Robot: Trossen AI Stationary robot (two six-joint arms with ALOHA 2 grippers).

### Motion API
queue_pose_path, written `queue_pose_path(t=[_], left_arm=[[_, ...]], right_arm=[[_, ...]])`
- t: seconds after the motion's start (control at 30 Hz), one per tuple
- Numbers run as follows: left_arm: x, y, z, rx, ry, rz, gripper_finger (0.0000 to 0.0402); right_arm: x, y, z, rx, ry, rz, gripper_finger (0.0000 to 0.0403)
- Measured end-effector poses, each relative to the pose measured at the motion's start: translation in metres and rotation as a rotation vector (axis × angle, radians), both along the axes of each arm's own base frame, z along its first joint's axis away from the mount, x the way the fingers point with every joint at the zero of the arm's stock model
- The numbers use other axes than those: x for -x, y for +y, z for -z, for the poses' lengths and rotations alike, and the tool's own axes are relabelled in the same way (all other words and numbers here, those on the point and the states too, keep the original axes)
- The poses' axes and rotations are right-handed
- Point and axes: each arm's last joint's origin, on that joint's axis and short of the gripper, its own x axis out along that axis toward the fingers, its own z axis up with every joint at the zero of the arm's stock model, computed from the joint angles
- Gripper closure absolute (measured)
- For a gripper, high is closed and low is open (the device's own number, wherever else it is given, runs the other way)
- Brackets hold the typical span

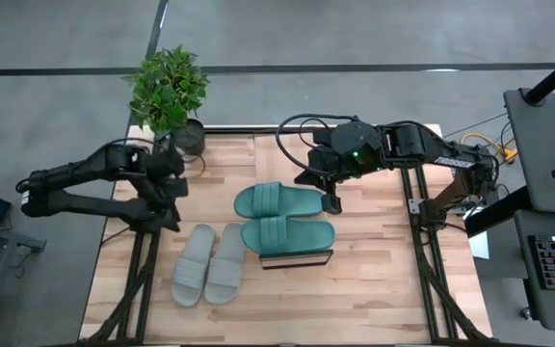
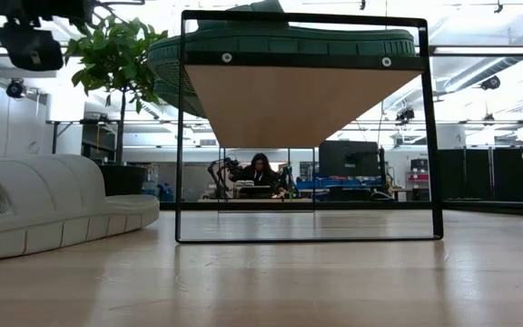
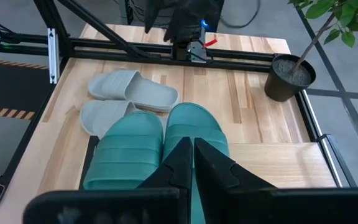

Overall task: Pick and place slides into the shelf
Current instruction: Put the left gray slipper on the shelf

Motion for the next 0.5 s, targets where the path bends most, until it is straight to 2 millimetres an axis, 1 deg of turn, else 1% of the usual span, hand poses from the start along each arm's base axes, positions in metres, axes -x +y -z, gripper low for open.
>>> queue_pose_path(t=[0.13,0.27,0.37,0.5], left_arm=[[-0.005,-0.009,0.005,-0.006,0.076,0.035,0.0201],[-0.01,-0.016,0.004,-0.087,0.128,0.037,0.0201],[-0.015,-0.022,0.005,-0.135,0.156,0.061,0.0201],[-0.021,-0.033,0.009,-0.139,0.211,0.087,0.0201]], right_arm=[[0.0,0.0,0.001,0.0,0.004,0.0,0.0394],[-0.001,0.0,0.004,0.007,0.015,-0.005,0.0394],[-0.002,0.0,0.008,0.027,0.027,-0.018,0.0394],[-0.005,0.0,0.016,0.03,0.053,-0.02,0.0394]])
